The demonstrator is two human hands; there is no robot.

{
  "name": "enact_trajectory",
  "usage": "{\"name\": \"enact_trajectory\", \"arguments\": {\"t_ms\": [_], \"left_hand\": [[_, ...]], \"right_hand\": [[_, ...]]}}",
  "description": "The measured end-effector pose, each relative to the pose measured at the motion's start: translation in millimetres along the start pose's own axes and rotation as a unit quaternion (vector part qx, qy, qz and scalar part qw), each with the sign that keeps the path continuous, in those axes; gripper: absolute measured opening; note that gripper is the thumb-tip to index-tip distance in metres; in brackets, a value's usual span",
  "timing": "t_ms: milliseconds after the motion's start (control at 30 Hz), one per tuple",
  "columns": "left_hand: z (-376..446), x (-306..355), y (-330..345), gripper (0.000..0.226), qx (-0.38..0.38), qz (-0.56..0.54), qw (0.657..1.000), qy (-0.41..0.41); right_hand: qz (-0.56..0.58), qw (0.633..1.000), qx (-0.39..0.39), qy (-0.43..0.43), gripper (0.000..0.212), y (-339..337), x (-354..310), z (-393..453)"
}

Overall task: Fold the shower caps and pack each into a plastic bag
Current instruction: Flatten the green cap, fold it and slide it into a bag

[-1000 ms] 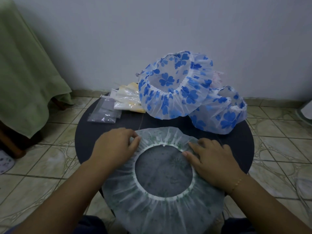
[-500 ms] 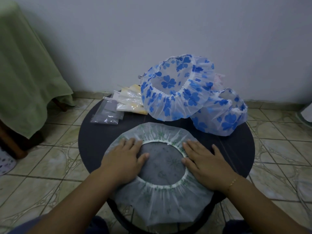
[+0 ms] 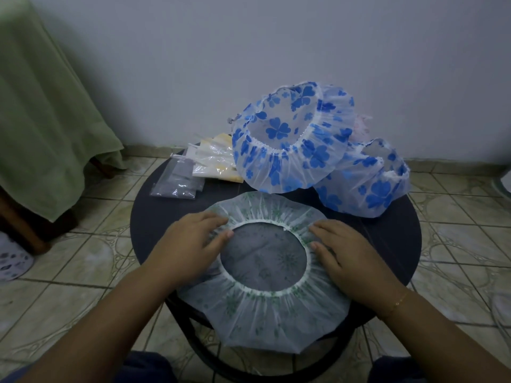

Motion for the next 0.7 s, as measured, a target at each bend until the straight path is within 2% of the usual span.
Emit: {"name": "enact_trajectory", "arguments": {"t_ms": [67,100,200,267,367,500,533,600,667,700], "left_hand": [[-10,-3,-1,0.110,-0.118,-0.034,0.992,-0.017],[-14,-5,-1,0.117,-0.171,-0.048,0.984,-0.020],[-24,-14,3,0.132,-0.254,-0.050,0.966,-0.001],[-27,-22,6,0.138,-0.265,-0.017,0.964,0.027],[-28,-29,9,0.131,-0.246,-0.003,0.968,0.051],[-32,-25,4,0.130,-0.147,-0.084,0.985,0.039],[-33,-24,0,0.122,-0.110,-0.108,0.988,0.025],[-37,-23,-10,0.084,-0.044,-0.133,0.990,0.020],[-42,-21,-20,0.043,-0.013,-0.144,0.989,0.030],[-45,-18,-25,0.038,-0.010,-0.158,0.987,0.032]], "right_hand": [[-0.011,0.995,-0.102,0.002,0.071,2,-2,-3],[-0.031,0.988,-0.152,0.011,0.083,3,-1,-4],[-0.097,0.972,-0.210,0.027,0.114,5,5,-7],[-0.127,0.968,-0.215,0.029,0.113,5,8,-9],[-0.140,0.967,-0.211,0.029,0.104,6,11,-10],[-0.098,0.978,-0.183,0.017,0.101,3,12,-12],[-0.066,0.983,-0.168,0.013,0.093,0,12,-13],[0.002,0.992,-0.123,0.000,0.071,-9,11,-17],[0.038,0.996,-0.082,-0.015,0.045,-17,12,-21],[0.046,0.997,-0.065,-0.025,0.036,-20,13,-23]]}}
Point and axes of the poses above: each hand's wrist, its own z-axis towards the middle knuckle, its own y-axis out of the palm, x = y × z, the point moved 1 cm from there along z, towards the middle knuckle, and after that the axes turned 11 degrees about y, right-handed, at the moved point
